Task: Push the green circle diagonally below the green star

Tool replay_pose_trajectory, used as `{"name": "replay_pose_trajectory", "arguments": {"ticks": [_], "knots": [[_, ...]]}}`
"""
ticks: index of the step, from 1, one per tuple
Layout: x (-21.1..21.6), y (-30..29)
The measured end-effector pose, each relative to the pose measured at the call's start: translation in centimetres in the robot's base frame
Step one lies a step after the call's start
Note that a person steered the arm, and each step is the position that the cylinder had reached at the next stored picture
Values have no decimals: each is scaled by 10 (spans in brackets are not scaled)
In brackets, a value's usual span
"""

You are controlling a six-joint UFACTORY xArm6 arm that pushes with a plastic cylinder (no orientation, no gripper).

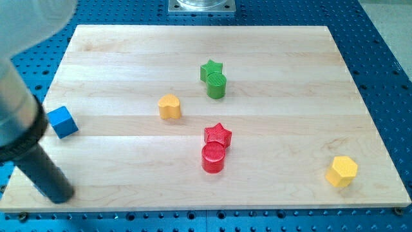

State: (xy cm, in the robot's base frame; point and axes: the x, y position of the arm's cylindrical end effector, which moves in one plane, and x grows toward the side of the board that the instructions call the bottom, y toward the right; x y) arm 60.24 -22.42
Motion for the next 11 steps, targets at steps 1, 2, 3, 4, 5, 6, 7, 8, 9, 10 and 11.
{"name": "replay_pose_trajectory", "arguments": {"ticks": [1, 2, 3, 4, 5, 6, 7, 8, 9, 10, 11], "knots": [[-14, -22], [-14, 18], [-14, 54], [-14, 55], [-14, 55], [-47, 56], [-109, 81], [-184, 121], [-212, 188], [-212, 302], [-217, 372]]}}
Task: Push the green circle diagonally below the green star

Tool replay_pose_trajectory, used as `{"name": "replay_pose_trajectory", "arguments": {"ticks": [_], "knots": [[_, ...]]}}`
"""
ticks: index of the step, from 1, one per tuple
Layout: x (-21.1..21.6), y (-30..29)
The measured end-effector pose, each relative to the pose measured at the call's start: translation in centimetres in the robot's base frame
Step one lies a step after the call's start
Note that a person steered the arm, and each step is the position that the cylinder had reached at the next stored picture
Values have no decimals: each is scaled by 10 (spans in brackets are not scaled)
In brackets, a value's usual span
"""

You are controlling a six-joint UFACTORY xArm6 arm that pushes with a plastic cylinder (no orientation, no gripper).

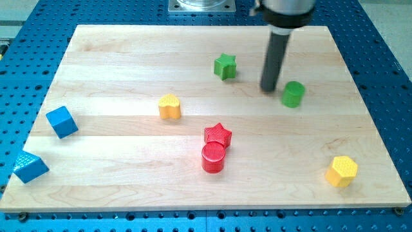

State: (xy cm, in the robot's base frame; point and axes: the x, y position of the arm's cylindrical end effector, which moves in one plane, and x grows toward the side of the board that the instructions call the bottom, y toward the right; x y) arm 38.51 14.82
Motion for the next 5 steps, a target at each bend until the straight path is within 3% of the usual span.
{"name": "replay_pose_trajectory", "arguments": {"ticks": [3, 5], "knots": [[-25, 94], [-26, 35]]}}
